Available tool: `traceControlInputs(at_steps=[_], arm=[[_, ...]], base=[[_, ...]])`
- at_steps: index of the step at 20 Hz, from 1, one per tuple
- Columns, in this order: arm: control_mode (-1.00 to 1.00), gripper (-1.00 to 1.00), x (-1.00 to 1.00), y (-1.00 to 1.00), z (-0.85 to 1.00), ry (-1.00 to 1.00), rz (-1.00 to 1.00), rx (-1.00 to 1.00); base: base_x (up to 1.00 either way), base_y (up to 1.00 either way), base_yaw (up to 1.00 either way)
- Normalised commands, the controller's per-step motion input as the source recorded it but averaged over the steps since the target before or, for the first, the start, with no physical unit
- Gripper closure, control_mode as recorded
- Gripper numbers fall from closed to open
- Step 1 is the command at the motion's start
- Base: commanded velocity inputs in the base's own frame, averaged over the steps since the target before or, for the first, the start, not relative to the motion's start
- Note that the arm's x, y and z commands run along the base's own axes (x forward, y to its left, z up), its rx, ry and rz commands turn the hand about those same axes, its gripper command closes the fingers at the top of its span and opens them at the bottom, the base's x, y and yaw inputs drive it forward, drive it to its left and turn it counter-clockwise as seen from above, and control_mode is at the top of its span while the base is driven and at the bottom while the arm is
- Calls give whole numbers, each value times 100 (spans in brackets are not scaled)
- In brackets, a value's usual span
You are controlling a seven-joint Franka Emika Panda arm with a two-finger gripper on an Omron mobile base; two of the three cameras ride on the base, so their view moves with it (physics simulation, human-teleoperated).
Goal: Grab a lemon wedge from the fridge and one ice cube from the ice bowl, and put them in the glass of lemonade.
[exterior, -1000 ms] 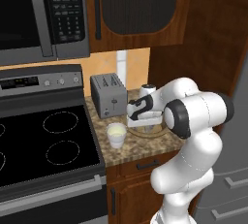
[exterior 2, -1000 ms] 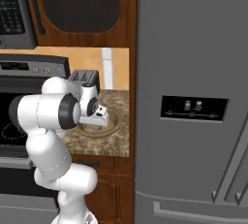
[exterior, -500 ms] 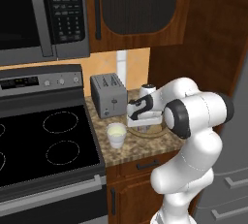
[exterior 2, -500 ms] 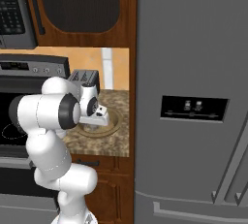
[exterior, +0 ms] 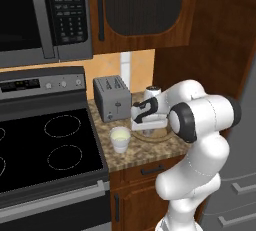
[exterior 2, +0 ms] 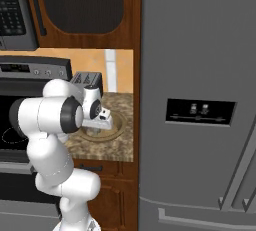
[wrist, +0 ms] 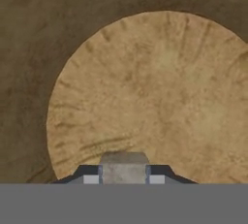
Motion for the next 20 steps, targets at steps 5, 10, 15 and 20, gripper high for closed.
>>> traceControlInputs(at_steps=[5,10,15,20], arm=[[-100,100,-9,0,17,-15,-2,1],[-100,100,-1,0,24,-13,-3,2],[-100,100,-11,11,26,-13,0,1],[-100,100,-38,45,31,-13,4,0]], base=[[0,0,0],[0,0,0],[0,0,0],[0,0,0]])
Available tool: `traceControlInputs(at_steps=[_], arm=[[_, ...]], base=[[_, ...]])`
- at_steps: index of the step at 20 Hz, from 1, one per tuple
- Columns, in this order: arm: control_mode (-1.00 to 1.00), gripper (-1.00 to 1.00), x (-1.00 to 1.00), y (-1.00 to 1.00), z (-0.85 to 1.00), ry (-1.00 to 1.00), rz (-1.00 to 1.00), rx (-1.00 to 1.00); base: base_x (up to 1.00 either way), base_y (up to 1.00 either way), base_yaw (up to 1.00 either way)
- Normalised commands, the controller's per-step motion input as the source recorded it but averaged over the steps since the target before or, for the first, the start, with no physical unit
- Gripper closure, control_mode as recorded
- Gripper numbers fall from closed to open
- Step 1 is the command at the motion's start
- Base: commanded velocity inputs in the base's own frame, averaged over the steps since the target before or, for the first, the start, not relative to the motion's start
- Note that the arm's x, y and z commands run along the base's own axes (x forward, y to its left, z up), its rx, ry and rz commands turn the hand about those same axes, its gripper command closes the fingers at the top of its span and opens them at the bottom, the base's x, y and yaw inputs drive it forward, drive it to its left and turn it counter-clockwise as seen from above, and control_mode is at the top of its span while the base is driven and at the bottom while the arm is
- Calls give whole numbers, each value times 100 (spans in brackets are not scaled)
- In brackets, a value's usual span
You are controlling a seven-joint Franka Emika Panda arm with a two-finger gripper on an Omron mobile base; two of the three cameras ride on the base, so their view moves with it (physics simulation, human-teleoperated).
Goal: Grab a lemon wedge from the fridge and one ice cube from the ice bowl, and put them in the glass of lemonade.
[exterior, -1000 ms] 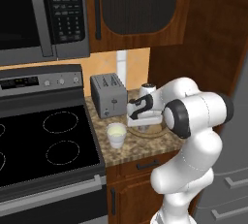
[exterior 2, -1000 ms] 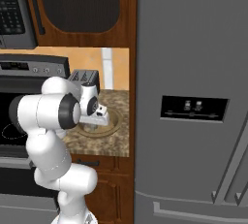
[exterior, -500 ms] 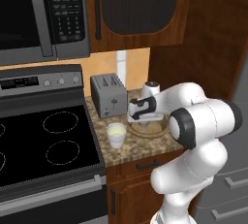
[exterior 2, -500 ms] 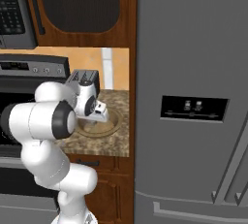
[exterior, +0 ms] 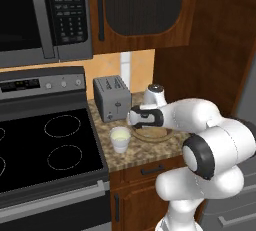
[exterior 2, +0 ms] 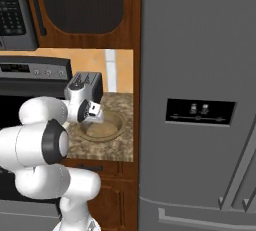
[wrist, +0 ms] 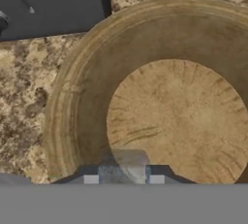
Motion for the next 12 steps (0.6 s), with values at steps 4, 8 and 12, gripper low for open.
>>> traceControlInputs(at_steps=[4,8,12], arm=[[-100,100,-50,28,76,-1,19,1],[-100,100,-43,13,76,-1,22,0],[-100,100,-47,36,5,-1,16,0]], base=[[0,0,0],[0,0,0],[0,0,0]])
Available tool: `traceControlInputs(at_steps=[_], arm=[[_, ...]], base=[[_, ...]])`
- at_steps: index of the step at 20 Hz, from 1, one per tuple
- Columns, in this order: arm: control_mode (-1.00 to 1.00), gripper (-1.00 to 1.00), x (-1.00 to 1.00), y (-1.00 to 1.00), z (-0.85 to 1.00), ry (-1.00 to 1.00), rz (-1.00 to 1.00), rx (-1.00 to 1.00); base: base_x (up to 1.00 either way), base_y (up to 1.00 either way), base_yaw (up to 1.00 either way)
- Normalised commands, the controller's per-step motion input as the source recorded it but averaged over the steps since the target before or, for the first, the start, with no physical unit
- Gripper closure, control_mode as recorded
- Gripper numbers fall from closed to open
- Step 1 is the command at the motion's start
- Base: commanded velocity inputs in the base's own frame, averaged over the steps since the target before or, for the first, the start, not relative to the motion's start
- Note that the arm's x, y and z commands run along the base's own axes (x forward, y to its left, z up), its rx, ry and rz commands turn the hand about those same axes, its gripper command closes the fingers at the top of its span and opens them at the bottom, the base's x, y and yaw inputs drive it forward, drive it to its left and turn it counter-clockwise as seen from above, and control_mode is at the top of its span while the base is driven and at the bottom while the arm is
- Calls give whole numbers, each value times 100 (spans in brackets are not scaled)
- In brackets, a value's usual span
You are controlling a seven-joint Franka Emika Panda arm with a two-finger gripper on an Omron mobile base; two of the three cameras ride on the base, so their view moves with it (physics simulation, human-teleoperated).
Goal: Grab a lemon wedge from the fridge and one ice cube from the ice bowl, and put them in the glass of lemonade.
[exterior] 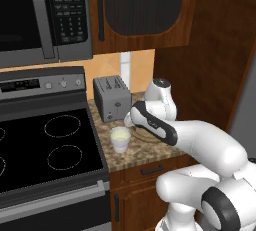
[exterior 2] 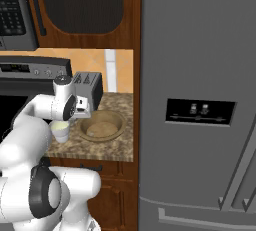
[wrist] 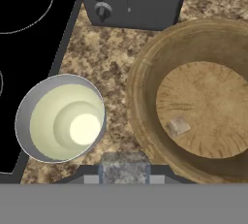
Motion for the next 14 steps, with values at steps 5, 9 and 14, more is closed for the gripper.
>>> traceControlInputs(at_steps=[5,9,14], arm=[[-100,100,-8,77,5,0,12,-1],[-100,100,3,66,20,1,2,-6],[-100,100,12,12,-4,2,-1,-5]], base=[[0,0,0],[0,0,0],[0,0,0]])
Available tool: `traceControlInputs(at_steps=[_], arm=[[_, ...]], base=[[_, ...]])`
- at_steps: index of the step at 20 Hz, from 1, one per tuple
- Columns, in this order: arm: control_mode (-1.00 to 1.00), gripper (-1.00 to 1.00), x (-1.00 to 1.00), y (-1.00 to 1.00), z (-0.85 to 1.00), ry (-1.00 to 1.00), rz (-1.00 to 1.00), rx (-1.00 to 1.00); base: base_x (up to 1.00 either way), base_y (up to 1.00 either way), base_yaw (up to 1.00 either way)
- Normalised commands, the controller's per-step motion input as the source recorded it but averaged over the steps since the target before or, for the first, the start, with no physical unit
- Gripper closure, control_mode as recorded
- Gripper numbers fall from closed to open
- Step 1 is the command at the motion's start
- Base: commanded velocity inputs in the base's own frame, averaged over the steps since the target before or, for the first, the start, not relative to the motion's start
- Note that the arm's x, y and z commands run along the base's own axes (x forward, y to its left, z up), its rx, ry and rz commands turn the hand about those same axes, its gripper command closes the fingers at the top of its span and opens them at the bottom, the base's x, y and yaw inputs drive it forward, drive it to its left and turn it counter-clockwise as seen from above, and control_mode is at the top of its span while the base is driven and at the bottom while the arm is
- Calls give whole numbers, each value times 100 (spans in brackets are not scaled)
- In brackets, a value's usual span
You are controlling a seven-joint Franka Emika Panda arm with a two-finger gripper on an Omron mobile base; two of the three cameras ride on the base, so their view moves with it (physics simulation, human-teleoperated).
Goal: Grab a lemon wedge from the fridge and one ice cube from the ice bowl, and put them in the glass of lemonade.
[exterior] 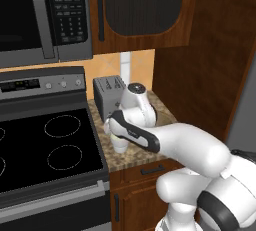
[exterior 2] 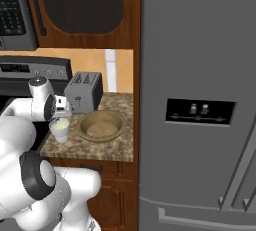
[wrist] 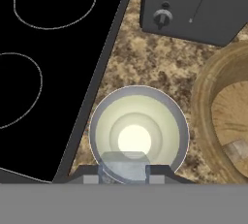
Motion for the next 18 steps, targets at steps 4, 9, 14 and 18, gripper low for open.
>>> traceControlInputs(at_steps=[4,9,14,18], arm=[[-100,100,1,0,0,0,-1,0],[-100,100,9,0,-1,2,-3,0],[-100,100,0,0,0,-1,0,0],[-100,100,1,-16,0,0,0,0]], base=[[0,0,0],[0,0,0],[0,0,0],[0,0,0]])
